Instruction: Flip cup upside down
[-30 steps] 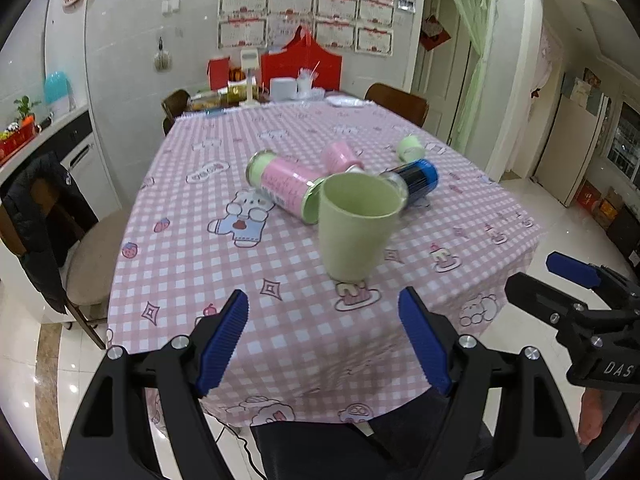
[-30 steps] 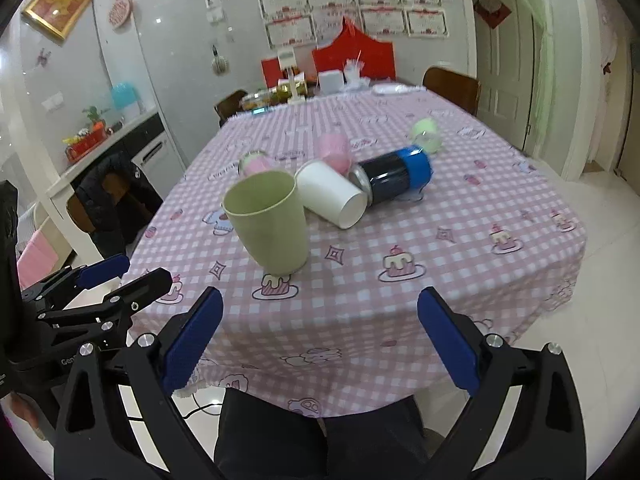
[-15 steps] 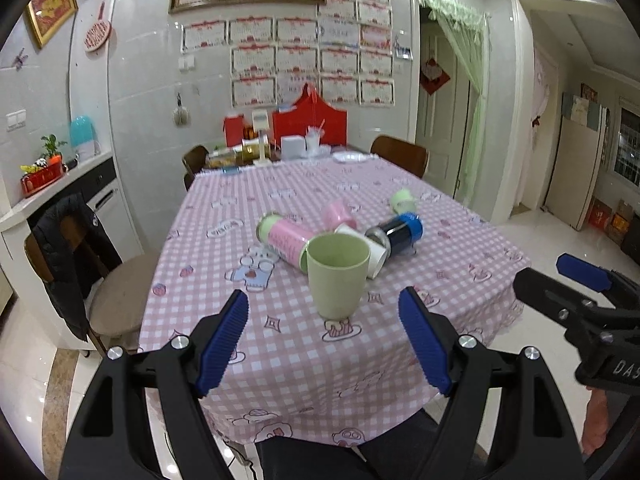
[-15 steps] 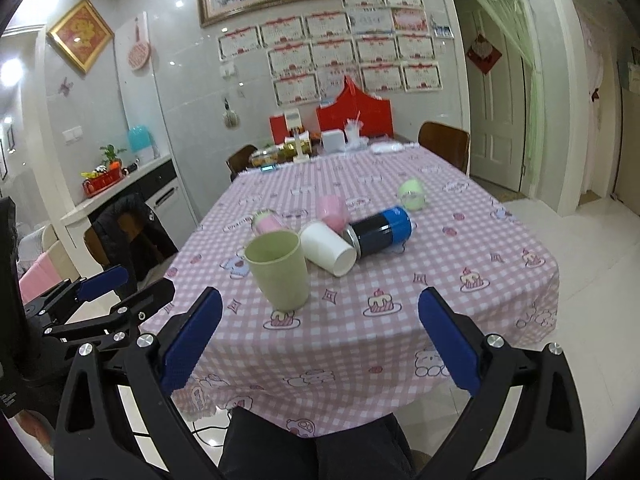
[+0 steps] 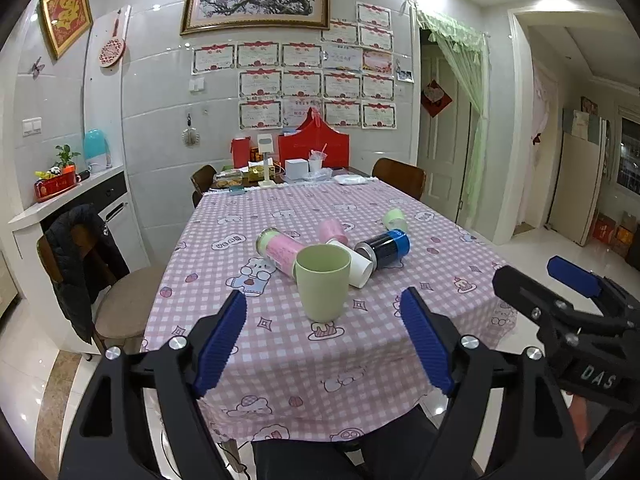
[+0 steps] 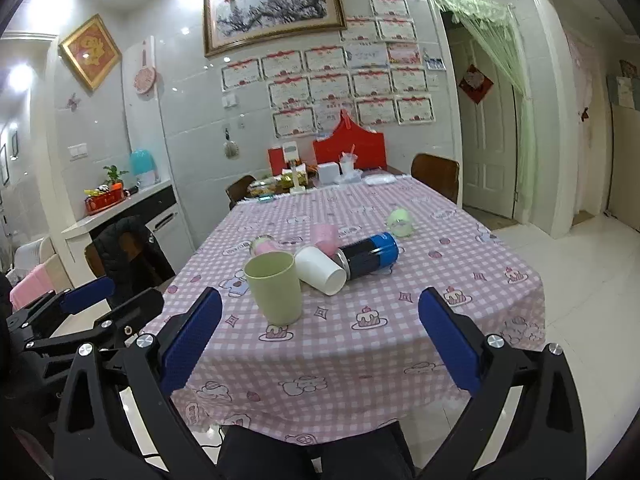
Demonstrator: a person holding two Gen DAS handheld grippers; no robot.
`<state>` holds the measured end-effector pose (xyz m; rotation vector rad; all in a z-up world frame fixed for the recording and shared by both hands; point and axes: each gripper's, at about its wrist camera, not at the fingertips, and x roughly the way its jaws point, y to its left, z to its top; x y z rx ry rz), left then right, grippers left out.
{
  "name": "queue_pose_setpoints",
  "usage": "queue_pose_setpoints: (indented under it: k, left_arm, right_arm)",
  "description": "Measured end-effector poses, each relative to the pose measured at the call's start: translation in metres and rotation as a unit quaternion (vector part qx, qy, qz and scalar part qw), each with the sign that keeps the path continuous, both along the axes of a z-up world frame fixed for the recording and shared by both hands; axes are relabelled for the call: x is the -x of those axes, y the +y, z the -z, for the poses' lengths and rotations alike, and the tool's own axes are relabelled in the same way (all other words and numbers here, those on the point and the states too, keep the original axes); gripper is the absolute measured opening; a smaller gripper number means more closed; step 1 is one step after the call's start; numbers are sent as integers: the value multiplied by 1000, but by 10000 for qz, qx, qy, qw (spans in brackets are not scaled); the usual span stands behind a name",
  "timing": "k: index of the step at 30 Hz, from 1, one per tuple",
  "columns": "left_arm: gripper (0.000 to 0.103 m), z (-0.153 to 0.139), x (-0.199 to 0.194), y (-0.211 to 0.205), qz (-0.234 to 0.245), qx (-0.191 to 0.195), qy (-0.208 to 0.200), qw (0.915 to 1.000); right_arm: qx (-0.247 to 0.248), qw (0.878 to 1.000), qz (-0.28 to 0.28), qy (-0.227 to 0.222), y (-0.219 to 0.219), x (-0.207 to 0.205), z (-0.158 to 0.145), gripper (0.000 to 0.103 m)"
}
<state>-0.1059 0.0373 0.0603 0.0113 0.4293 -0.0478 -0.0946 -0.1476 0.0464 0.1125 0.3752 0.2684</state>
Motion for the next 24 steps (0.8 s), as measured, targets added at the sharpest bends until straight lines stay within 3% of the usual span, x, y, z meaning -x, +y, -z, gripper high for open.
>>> queue_pose_setpoints:
  k: [24]
  left_arm:
    - [83,5,41,-19,-146,72,-491,9987]
  right_arm:
    - [169,9966,421,-682,-13,46,5,95]
